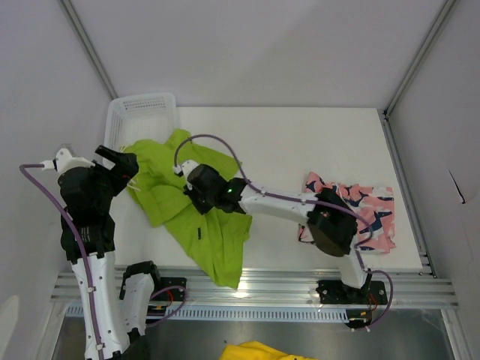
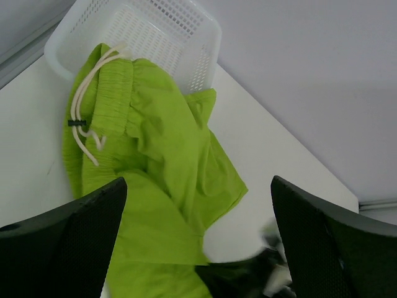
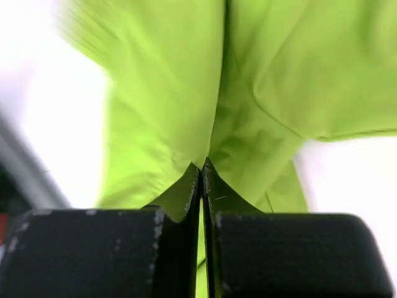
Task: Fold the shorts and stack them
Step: Grab the shorts from the pile, then move the shorts to the center of the board
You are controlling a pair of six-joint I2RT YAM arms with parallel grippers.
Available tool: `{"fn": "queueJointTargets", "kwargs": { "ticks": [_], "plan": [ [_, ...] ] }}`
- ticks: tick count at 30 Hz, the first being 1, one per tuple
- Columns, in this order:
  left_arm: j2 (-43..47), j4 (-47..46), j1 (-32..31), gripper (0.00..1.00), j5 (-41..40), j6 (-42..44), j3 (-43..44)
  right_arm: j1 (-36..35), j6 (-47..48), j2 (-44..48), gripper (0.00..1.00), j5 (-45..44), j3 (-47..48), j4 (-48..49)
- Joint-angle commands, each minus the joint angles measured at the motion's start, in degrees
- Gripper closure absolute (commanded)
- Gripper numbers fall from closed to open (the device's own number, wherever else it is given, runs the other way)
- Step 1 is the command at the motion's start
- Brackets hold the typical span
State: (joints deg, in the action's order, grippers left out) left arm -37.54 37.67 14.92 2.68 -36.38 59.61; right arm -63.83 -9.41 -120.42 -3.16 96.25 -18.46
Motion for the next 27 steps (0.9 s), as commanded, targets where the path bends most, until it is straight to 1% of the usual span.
{"fn": "queueJointTargets", "kwargs": {
  "ticks": [1,2,4,5,9,12,13,14,17,19,21,24,26,27],
  "plan": [
    [-0.78,0.56,0.55,0.01,-0.83,2.81,2.70,0.20,0.00,20.19,1.00,-3.33,-0.44,5.02],
    [-0.96,0.39,0.55,0.01,-0.48,2.98,2.61,0.20,0.53,25.88,1.00,-3.95,-0.27,4.23],
    [-1.48,-0.22,0.55,0.01,1.35,3.51,2.35,0.55,1.06,30.92,1.00,-6.58,-0.27,1.51],
    [-2.18,-0.40,0.55,0.01,2.06,3.51,2.26,0.81,1.23,35.12,1.00,-7.29,-0.36,0.45],
    [-4.03,-2.51,0.55,0.01,4.17,2.55,0.24,3.27,0.80,44.20,1.00,-9.05,-3.42,-2.90],
    [-6.65,-7.07,0.55,0.01,6.63,0.00,-3.79,5.64,0.10,49.21,1.00,-8.54,-7.82,-3.16],
    [-7.63,-10.65,0.55,0.01,7.68,-1.75,-4.67,6.43,-0.69,49.75,1.00,-7.92,-8.87,-3.25],
    [-8.94,-12.95,0.55,0.01,11.26,-2.37,-7.12,8.01,-1.05,50.02,1.00,-7.05,-10.80,-3.25],
    [-16.58,-16.49,0.29,0.01,14.98,-4.66,-6.45,9.69,-2.54,49.67,1.00,-4.05,-14.40,-2.81],
    [-21.67,-17.19,-0.59,0.01,14.47,-5.36,-5.30,9.78,-3.85,49.23,1.00,-2.12,-16.17,-1.32],
    [-24.06,-18.85,-1.29,0.01,13.41,-7.29,-3.72,9.52,-4.91,48.71,1.00,0.59,-19.67,1.82],
    [-28.37,-20.79,-3.40,0.01,12.19,-10.63,-2.84,9.17,-6.06,47.04,1.00,2.10,-23.11,4.73],
    [-32.23,-23.08,-6.12,0.01,11.04,-13.36,-1.87,9.08,-5.97,45.02,1.00,4.37,-24.70,6.14],
    [-33.81,-23.43,-7.09,0.01,9.99,-14.84,0.30,8.99,-5.97,44.49,1.00,5.00,-25.66,8.15]
  ]
}}
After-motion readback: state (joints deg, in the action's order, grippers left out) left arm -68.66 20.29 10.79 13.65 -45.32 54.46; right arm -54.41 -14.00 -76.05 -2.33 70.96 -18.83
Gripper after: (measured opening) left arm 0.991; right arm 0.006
